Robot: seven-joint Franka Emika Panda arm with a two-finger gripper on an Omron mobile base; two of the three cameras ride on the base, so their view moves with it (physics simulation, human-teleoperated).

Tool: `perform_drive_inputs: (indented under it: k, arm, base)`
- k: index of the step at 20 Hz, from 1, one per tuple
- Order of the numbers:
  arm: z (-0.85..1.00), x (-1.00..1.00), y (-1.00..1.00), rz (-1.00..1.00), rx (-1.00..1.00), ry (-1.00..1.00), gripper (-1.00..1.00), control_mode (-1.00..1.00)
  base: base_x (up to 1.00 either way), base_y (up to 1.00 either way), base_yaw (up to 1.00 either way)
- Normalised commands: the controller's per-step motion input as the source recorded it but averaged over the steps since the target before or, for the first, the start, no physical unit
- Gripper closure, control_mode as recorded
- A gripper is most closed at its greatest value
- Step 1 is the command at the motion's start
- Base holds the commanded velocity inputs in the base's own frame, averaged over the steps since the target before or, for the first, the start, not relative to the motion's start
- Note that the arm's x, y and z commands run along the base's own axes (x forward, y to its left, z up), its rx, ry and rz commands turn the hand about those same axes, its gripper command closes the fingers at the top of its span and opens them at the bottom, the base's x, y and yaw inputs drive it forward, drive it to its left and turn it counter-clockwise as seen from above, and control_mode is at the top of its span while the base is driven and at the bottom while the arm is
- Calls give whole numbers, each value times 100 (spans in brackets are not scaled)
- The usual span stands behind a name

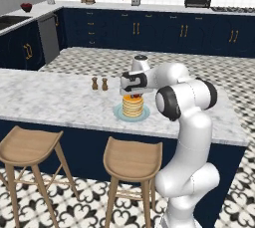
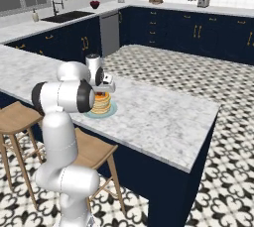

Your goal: Take the strawberry from the fridge and place it on top of the pancake, located on the dining counter.

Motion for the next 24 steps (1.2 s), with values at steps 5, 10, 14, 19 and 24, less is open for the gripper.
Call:
perform_drive_inputs:
  k: [5,10,14,19,24]
  arm:
    - [-18,0,0,0,0,1,-100,-100]
    - [-1,0,0,0,0,0,-100,-100]
    - [0,-1,0,0,0,0,-100,-100]
    - [22,-11,0,-3,0,0,-100,-100]
    - [30,-16,-3,-5,0,0,-100,-100]
  base:
    - [0,0,0]
    - [0,0,0]
    - [0,0,0]
    - [0,0,0]
    - [0,0,0]
